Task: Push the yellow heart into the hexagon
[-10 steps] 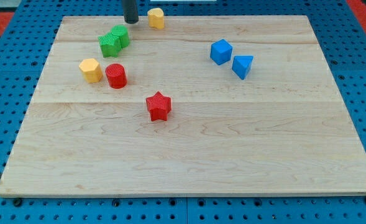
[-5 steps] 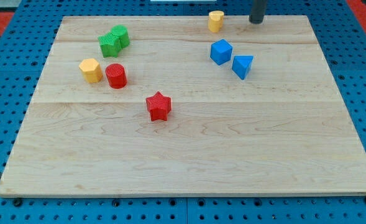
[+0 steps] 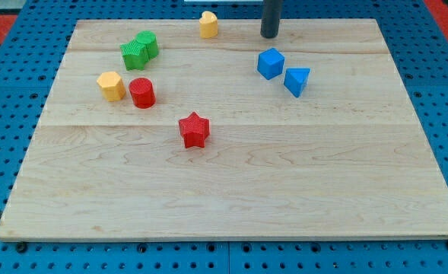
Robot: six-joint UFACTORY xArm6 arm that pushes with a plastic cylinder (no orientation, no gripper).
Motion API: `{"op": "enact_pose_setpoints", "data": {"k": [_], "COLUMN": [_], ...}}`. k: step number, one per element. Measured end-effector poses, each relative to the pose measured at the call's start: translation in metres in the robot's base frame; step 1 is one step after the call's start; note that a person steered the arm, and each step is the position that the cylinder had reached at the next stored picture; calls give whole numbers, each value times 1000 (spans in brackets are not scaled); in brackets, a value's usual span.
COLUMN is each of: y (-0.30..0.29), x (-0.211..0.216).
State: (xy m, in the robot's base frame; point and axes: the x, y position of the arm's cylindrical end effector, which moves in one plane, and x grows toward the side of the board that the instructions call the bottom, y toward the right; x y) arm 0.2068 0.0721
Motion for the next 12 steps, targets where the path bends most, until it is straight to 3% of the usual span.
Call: {"op": "enact_pose_setpoints", "data": {"k": [2,4,5,7,8,9,11,12], "y": [-67,-250,-293,-267,-235,-244,-251,-254], "x": [-14,-12,-2,-11,16,58,86,123]}}
